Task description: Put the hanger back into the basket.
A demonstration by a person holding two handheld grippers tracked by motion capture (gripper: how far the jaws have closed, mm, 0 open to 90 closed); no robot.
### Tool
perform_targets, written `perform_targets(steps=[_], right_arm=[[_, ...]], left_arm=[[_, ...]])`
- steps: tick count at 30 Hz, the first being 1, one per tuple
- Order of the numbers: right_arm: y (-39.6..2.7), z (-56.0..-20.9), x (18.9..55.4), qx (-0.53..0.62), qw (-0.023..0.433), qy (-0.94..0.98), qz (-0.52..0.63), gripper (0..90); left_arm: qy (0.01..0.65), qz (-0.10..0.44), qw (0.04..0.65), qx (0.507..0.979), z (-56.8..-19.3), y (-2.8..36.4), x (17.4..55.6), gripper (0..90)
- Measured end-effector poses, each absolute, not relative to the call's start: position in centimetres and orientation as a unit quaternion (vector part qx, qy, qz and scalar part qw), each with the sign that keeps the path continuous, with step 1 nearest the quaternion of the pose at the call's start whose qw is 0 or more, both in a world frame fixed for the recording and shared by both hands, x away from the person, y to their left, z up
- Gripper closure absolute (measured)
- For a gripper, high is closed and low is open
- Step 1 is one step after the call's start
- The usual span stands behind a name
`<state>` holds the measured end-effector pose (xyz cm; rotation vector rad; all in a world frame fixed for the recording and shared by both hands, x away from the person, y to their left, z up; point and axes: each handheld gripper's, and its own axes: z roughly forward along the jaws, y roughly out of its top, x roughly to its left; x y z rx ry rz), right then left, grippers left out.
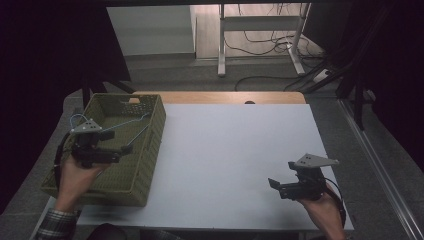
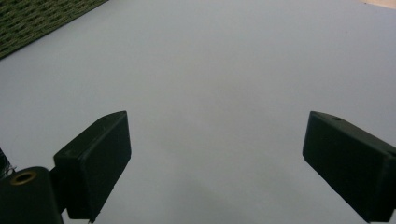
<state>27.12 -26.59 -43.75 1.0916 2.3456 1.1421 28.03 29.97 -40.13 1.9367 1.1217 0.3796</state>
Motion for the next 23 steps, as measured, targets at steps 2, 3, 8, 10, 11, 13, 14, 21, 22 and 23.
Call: perform_targets(steps=[2, 3, 8, 10, 11, 13, 14, 21, 22, 23], right_arm=[[-26.7, -43.7, 26.9, 0.38, 0.156, 0.819, 0.4, 5.7], [-26.8, -43.7, 26.7, 0.379, 0.156, 0.818, 0.403, 5.1], [-27.1, -43.7, 25.9, 0.378, 0.157, 0.816, 0.408, 4.3], [-27.2, -43.7, 25.6, 0.378, 0.158, 0.815, 0.409, 4.2], [-27.3, -43.7, 25.4, 0.378, 0.158, 0.815, 0.41, 4.1], [-27.4, -43.8, 25.1, 0.378, 0.158, 0.814, 0.411, 4.1], [-27.5, -43.9, 25.0, 0.379, 0.158, 0.814, 0.411, 4.1], [-27.7, -44.9, 24.7, 0.379, 0.158, 0.82, 0.398, 3.9], [-27.6, -45.0, 24.7, 0.379, 0.157, 0.821, 0.398, 3.8], [-27.6, -45.0, 24.8, 0.377, 0.157, 0.822, 0.396, 3.8]], left_arm=[[0.437, 0.146, 0.433, 0.775, -40.2, 29.0, 27.1, 5.3], [0.437, 0.147, 0.435, 0.774, -40.3, 28.6, 26.8, 4.0], [0.418, 0.153, 0.437, 0.781, -41.2, 26.3, 24.8, 3.0], [0.418, 0.156, 0.435, 0.782, -41.9, 25.6, 24.3, 2.3], [0.416, 0.158, 0.432, 0.784, -42.2, 25.3, 24.1, 2.2], [0.415, 0.161, 0.424, 0.789, -43.1, 24.7, 23.9, 1.8], [0.414, 0.164, 0.419, 0.791, -43.6, 24.5, 23.8, 1.8], [0.418, 0.165, 0.392, 0.803, -45.3, 24.0, 23.6, 1.3], [0.419, 0.164, 0.392, 0.803, -45.2, 24.1, 23.6, 1.5], [0.419, 0.165, 0.392, 0.802, -45.1, 24.1, 23.6, 1.4]])
